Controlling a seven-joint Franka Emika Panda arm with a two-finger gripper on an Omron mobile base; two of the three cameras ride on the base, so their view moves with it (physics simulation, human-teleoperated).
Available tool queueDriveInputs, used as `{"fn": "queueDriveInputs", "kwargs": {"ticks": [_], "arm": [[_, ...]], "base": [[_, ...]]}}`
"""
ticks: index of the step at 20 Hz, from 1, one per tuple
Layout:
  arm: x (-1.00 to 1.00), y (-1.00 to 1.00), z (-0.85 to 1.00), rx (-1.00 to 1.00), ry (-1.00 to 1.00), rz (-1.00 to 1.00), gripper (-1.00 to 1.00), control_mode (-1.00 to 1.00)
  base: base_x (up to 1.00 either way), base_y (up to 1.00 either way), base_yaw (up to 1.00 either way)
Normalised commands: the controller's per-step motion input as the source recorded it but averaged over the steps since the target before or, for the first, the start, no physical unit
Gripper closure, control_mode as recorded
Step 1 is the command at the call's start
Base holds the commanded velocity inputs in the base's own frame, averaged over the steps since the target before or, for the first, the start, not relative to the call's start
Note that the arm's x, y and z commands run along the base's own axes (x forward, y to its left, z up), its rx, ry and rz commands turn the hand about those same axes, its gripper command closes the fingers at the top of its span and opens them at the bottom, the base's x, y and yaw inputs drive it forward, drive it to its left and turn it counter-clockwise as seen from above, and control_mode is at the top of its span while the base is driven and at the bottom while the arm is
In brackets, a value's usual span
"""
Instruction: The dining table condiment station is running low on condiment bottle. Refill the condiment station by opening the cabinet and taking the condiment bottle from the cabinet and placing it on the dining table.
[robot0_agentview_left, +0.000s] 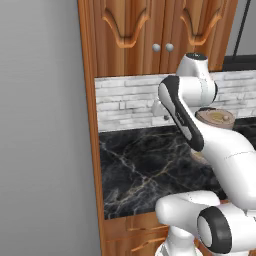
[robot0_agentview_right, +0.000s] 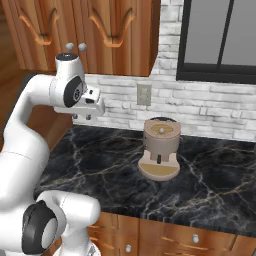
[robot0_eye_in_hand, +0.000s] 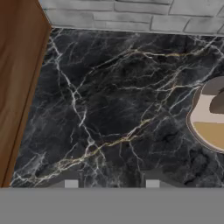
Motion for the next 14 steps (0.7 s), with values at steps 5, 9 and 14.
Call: {"fn": "queueDriveInputs", "kwargs": {"ticks": [5,9,14], "arm": [[-0.52,0.04,0.0,-0.05,-0.27,0.0,-1.0,-1.0],[-0.99,0.08,0.03,-0.1,-0.8,0.02,-1.0,-1.0],[-0.19,-0.07,0.63,0.1,-0.45,0.01,-1.0,-1.0]], "base": [[0.0,0.0,0.0],[0.0,0.0,0.0],[0.0,0.0,0.0]]}}
